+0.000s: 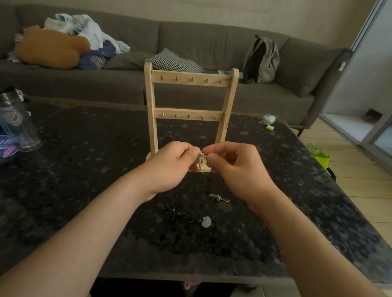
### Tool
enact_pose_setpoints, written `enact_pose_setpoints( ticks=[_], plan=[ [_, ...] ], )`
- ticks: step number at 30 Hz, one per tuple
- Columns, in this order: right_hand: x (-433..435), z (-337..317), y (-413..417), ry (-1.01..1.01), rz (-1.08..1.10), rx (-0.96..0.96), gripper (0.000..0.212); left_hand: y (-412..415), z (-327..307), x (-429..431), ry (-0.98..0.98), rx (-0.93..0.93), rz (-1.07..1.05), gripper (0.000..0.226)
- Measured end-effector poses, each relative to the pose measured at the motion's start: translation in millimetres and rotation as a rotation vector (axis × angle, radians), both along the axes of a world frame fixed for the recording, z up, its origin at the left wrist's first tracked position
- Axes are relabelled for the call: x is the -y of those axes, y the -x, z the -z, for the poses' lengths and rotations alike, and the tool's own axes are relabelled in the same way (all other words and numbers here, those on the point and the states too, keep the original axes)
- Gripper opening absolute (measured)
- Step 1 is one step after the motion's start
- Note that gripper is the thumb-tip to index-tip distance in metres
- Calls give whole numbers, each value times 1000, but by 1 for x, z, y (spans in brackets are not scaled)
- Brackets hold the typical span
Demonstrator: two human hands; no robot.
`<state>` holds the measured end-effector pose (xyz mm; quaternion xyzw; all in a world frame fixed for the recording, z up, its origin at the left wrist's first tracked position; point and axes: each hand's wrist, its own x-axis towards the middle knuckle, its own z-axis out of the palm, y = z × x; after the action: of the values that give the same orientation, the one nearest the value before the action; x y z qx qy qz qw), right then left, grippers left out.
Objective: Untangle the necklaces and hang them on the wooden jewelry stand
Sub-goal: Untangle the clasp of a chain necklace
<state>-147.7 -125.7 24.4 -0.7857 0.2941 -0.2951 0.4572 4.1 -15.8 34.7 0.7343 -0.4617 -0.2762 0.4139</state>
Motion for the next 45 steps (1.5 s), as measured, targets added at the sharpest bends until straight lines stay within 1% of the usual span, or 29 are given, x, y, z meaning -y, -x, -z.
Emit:
enact_pose_setpoints(
  ticks=[3,5,9,11,14,16,19,21,23,25,27,30,32,35,36,38,41,43,45],
  plan=[
    [2,0,1,86,33,-2,23,-2,1,-1,-54,-24,46,39],
    [2,0,1,108,55,5,24,-2,1,-1,-55,-31,51,42],
    [0,1,-3,81,102,3,23,-1,-4,-1,18,11,66,45],
    [-1,2,-4,99,124,-9,23,0,-5,-2,80,8,38,42],
    [-1,3,-3,136,66,-50,24,0,-4,-4,153,-103,-3,30],
    [-2,4,-2,147,32,-61,23,1,-5,-3,154,-244,-7,29],
    [-4,4,-3,165,35,-66,24,4,-7,-2,96,-494,0,29],
    [-5,2,-3,207,47,-88,28,5,-9,-2,71,-556,-10,32],
    [-6,1,-4,227,72,-97,29,4,-10,-1,121,-614,-89,33],
    [-6,2,-4,199,77,-88,28,2,-11,-2,187,-693,-171,22],
    [-7,2,-4,184,72,-90,27,2,-12,-2,216,-717,-198,7],
    [-9,1,-4,228,58,-122,25,-1,-10,-3,233,-680,-239,11],
    [-10,0,-4,270,26,-171,24,-3,-9,-3,260,-698,-252,14],
    [-11,1,-6,427,-3,-316,22,-4,-7,-4,282,-702,-254,14],
    [-12,2,-6,451,-1,-358,20,-4,-6,-4,292,-699,-263,15],
    [-12,4,-5,400,31,-395,15,-3,-8,-4,306,-719,-265,16],
    [-10,3,-3,249,130,-315,12,-3,-9,-4,290,-680,-256,15],
    [-9,2,-4,63,175,-203,13,-5,-8,-3,306,-698,-263,16],
    [-11,0,-5,-243,158,-32,14,-6,-6,-2,306,-679,-277,22]
  ],
)
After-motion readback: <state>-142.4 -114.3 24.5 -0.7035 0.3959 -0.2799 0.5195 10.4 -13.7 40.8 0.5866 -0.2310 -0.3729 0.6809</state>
